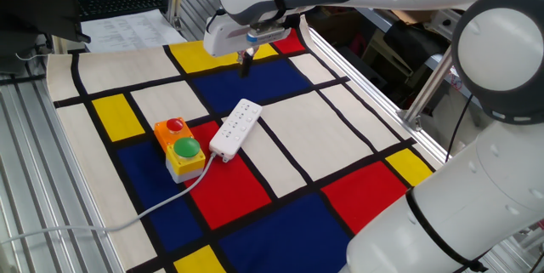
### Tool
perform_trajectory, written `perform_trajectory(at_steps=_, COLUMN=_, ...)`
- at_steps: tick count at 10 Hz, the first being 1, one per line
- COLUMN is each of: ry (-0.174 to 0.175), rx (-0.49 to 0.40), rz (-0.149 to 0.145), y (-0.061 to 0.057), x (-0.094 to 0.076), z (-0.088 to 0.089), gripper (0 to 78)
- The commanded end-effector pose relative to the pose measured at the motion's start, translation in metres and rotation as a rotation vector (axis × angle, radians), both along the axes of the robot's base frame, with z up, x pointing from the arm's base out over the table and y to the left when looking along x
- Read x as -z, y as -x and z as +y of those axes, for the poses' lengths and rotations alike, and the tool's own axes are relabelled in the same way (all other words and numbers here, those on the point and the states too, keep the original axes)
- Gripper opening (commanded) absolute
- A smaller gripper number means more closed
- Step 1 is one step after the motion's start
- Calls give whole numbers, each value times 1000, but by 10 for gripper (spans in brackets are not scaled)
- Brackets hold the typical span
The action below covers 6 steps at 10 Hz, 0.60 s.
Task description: Turn off the power strip by pressing the button
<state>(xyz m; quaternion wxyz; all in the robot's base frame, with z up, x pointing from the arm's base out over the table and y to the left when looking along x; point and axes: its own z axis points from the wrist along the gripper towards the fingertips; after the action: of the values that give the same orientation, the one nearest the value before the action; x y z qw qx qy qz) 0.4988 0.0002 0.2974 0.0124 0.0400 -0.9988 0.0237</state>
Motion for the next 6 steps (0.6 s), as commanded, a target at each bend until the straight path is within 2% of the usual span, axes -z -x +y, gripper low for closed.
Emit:
perform_trajectory(at_steps=1, ry=-1, rx=2, rz=-3, y=-1, x=-1, z=0, gripper=0)
perform_trajectory(at_steps=6, ry=-20, rx=1, rz=2, y=-1, x=4, z=0, gripper=0)
